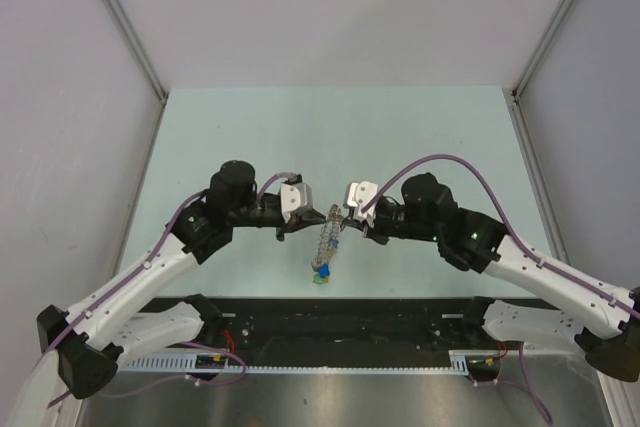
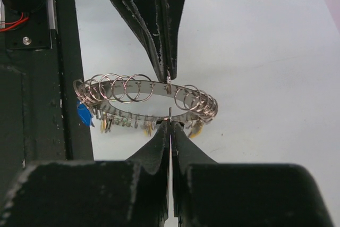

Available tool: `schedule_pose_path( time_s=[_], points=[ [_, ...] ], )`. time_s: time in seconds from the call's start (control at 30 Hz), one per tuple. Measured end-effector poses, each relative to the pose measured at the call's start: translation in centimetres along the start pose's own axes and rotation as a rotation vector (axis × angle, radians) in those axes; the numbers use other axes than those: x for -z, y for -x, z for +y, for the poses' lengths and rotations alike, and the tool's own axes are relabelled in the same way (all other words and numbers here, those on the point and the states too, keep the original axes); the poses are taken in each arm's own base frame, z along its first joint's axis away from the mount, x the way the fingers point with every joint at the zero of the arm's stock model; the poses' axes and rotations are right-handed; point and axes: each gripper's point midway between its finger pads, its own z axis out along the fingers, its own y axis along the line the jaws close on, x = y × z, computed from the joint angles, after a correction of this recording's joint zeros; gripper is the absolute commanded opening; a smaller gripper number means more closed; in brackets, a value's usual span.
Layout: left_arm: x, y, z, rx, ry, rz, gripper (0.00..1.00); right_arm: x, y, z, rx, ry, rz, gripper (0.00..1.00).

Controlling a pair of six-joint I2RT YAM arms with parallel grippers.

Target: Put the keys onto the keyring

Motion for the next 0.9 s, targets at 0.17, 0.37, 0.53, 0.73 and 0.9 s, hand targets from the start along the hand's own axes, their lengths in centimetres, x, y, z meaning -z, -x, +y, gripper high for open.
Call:
schedule_pose_path(
  time_s=[0.17, 0.37, 0.53, 0.73, 0.9],
  points=[
    [0.0, -0.5, -0.2, 0.007, -0.002, 0.007, 0.0, -0.6, -0.3, 0.8, 0.005, 0.028, 0.048, 0.0],
    [0.1, -1.0, -0.5, 0.011, -0.003, 0.011, 0.0, -0.9, -0.4, 1.2, 0.013, 0.037, 0.067, 0.0],
    [0.1, -1.1, -0.6, 0.014, -0.004, 0.007, 0.0, -1.3, -0.5, 1.0, 0.017, 0.034, 0.085, 0.0],
    [0.1, -1.1, -0.7, 0.017, -0.01, 0.006, 0.0, -1.8, -1.2, 0.9, 0.014, 0.036, 0.114, 0.0],
    [0.1, -1.0, -0.8, 0.017, -0.013, 0.003, 0.0, -1.8, -1.2, 0.9, 0.014, 0.038, 0.119, 0.0]
  ],
)
